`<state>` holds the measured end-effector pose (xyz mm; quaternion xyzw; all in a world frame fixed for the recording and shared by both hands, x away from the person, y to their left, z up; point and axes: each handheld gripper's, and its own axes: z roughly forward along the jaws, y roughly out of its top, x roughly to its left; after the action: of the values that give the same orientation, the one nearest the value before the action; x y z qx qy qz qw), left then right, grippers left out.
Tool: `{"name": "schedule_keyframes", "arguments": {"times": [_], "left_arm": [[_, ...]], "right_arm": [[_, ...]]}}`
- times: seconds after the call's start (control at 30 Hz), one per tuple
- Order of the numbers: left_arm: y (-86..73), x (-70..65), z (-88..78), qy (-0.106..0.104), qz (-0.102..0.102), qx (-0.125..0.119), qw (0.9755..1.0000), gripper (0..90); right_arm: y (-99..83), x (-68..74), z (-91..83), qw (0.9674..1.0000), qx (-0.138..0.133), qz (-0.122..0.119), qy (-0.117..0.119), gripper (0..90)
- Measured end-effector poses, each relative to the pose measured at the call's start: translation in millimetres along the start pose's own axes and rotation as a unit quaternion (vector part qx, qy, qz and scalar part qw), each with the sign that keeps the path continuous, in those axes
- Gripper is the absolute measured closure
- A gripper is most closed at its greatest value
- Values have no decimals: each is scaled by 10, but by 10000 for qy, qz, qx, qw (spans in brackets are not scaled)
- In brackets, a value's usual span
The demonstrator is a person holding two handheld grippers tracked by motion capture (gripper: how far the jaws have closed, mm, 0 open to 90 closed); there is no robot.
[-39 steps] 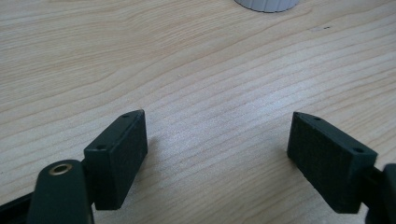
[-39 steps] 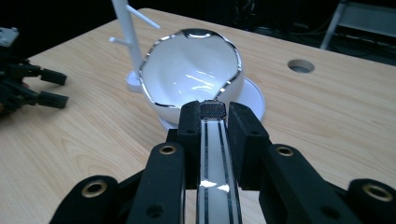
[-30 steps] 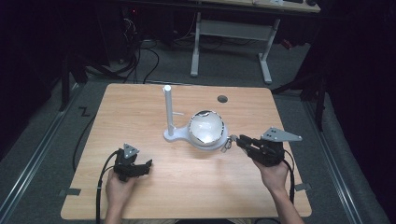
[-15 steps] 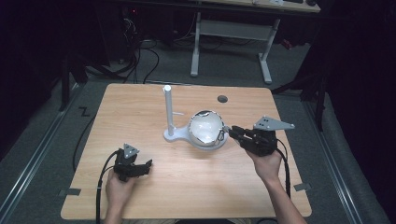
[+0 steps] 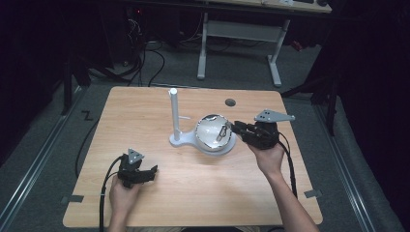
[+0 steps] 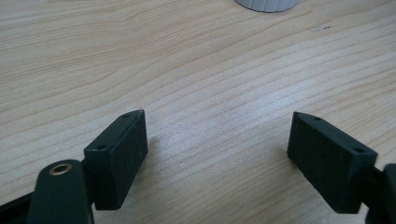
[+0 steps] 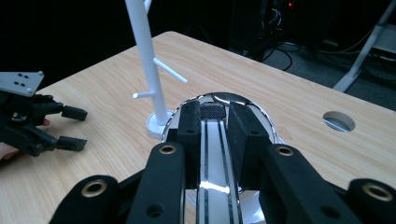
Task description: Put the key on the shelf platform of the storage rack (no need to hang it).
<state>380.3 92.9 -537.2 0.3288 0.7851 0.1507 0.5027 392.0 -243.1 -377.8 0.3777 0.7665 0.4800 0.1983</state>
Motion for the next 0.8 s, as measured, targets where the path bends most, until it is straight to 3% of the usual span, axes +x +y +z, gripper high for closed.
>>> {"name": "schedule_keyframes", "arguments": {"times": [0.8], "left_arm": [[1, -3, -1, 13, -25, 4, 10000, 205]], "right_arm": [[-74, -138, 316, 9994, 316, 85, -149, 761]]}}
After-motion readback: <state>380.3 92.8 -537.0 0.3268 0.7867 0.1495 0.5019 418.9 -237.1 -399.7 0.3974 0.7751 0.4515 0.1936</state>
